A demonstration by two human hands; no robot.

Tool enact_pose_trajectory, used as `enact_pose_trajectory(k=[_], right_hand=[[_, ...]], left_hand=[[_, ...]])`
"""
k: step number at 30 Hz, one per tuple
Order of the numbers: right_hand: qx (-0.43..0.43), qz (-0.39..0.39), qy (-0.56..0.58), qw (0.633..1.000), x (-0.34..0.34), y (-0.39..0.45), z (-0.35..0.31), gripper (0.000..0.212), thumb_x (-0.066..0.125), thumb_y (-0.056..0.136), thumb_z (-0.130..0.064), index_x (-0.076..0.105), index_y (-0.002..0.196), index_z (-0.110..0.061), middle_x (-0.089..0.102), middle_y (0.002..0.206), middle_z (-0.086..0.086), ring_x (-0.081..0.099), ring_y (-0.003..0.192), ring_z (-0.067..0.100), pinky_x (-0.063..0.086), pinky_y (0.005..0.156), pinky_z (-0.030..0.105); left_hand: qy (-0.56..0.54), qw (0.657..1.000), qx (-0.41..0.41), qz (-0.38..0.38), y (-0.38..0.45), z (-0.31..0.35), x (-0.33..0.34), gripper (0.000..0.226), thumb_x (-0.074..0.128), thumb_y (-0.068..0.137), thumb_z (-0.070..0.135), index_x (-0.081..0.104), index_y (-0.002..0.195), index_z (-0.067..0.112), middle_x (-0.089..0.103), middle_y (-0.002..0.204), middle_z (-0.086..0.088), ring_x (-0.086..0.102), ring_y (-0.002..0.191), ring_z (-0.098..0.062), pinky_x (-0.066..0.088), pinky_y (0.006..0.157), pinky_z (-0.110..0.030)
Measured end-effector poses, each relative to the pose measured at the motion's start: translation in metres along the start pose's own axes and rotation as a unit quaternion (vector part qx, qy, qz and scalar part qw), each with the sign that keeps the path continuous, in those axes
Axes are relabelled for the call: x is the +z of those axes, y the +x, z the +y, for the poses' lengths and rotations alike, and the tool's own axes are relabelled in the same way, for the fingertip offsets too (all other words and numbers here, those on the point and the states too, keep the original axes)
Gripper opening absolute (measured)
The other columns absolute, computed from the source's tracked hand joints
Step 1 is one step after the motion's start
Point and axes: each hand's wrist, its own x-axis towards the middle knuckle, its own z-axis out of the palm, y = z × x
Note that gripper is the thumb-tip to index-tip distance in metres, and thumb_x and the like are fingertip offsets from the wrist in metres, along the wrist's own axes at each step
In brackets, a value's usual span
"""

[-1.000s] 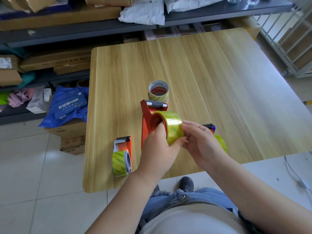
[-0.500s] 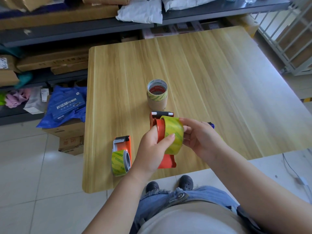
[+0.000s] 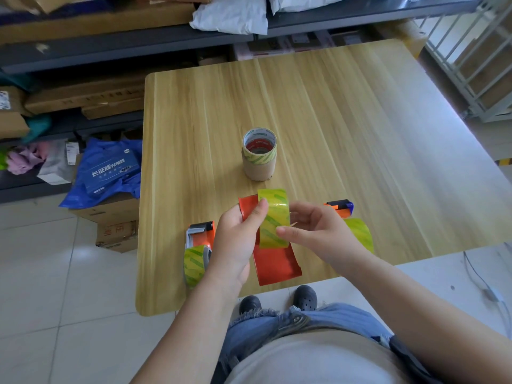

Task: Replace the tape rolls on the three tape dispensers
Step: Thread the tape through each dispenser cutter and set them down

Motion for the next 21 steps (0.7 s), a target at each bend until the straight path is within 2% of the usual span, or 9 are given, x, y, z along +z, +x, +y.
enact_pose_trajectory(k=[2,3,6,8,11,14,16,18,21], right_hand=[[-0.012,0.042,-0.017,0.999,0.001,0.001,-0.001,0.027,0.071,0.079,-0.005,0.067,0.08,-0.031,0.065,0.059,-0.017,0.059,0.058,-0.003,0.05,0.064,0.01],[-0.018,0.05,-0.032,0.998,0.001,0.003,-0.001,0.025,0.07,0.08,-0.008,0.067,0.079,-0.033,0.062,0.056,-0.019,0.056,0.056,-0.002,0.048,0.062,0.01],[-0.003,0.038,-0.05,0.998,0.002,0.005,-0.003,0.012,0.068,0.083,-0.019,0.071,0.087,-0.03,0.064,0.068,-0.011,0.056,0.066,0.008,0.048,0.067,0.021],[0.025,0.028,-0.026,0.999,0.002,0.007,-0.005,0.01,0.063,0.087,-0.019,0.072,0.087,-0.023,0.069,0.073,-0.002,0.061,0.065,0.007,0.05,0.064,0.018],[0.085,0.047,0.012,0.995,-0.001,0.01,-0.011,0.019,0.061,0.088,-0.024,0.074,0.077,-0.017,0.067,0.064,-0.004,0.057,0.053,0.004,0.048,0.055,0.014],[0.151,0.056,0.038,0.986,-0.003,0.012,-0.018,0.029,0.061,0.087,-0.034,0.073,0.068,-0.016,0.068,0.068,0.006,0.062,0.06,0.014,0.052,0.053,0.017],[0.176,0.071,0.024,0.982,-0.003,0.013,-0.023,0.036,0.06,0.086,-0.041,0.07,0.06,-0.017,0.06,0.067,0.011,0.056,0.062,0.02,0.049,0.051,0.016],[0.186,0.074,0.015,0.98,-0.004,0.014,-0.025,0.043,0.058,0.086,-0.044,0.068,0.054,-0.018,0.055,0.056,0.007,0.051,0.049,0.016,0.044,0.046,0.014],[0.187,0.049,0.0,0.981,-0.007,0.015,-0.024,0.041,0.052,0.089,-0.047,0.068,0.069,-0.015,0.058,0.064,0.01,0.054,0.054,0.02,0.049,0.051,0.018]], left_hand=[[0.006,1.0,-0.002,-0.02,0.0,-0.001,0.0,0.013,0.056,0.09,0.017,0.068,0.087,0.019,0.075,0.078,0.003,0.071,0.075,-0.011,0.053,0.059,-0.019],[0.008,0.999,-0.001,-0.032,0.0,-0.001,0.001,0.013,0.055,0.09,0.015,0.068,0.089,0.018,0.075,0.082,0.002,0.071,0.079,-0.011,0.053,0.061,-0.02],[-0.005,0.997,0.002,-0.071,-0.003,-0.002,0.003,0.017,0.051,0.092,0.007,0.067,0.095,0.014,0.074,0.084,0.003,0.07,0.079,-0.008,0.053,0.062,-0.017],[0.001,0.995,0.011,-0.097,-0.004,-0.004,0.003,0.016,0.056,0.089,0.005,0.066,0.098,0.013,0.074,0.086,0.002,0.07,0.081,-0.008,0.054,0.065,-0.018],[0.077,0.987,0.038,-0.132,-0.004,-0.01,0.001,0.038,0.065,0.074,0.008,0.061,0.111,0.015,0.072,0.104,-0.004,0.068,0.098,-0.016,0.055,0.085,-0.032],[0.157,0.974,0.058,-0.151,-0.006,-0.011,0.005,0.046,0.067,0.073,0.01,0.058,0.115,0.025,0.07,0.111,-0.005,0.065,0.105,-0.018,0.05,0.096,-0.042],[0.179,0.97,0.078,-0.144,-0.007,-0.011,0.008,0.042,0.069,0.078,0.007,0.056,0.108,0.034,0.07,0.11,-0.001,0.066,0.104,-0.012,0.051,0.096,-0.036],[0.198,0.965,0.095,-0.146,-0.009,-0.011,0.01,0.041,0.067,0.082,0.007,0.054,0.106,0.037,0.069,0.107,0.005,0.065,0.101,-0.007,0.051,0.093,-0.026],[0.215,0.961,0.107,-0.141,-0.011,-0.01,0.012,0.031,0.063,0.085,0.008,0.055,0.099,0.034,0.07,0.088,0.011,0.067,0.083,-0.001,0.052,0.08,-0.019]])
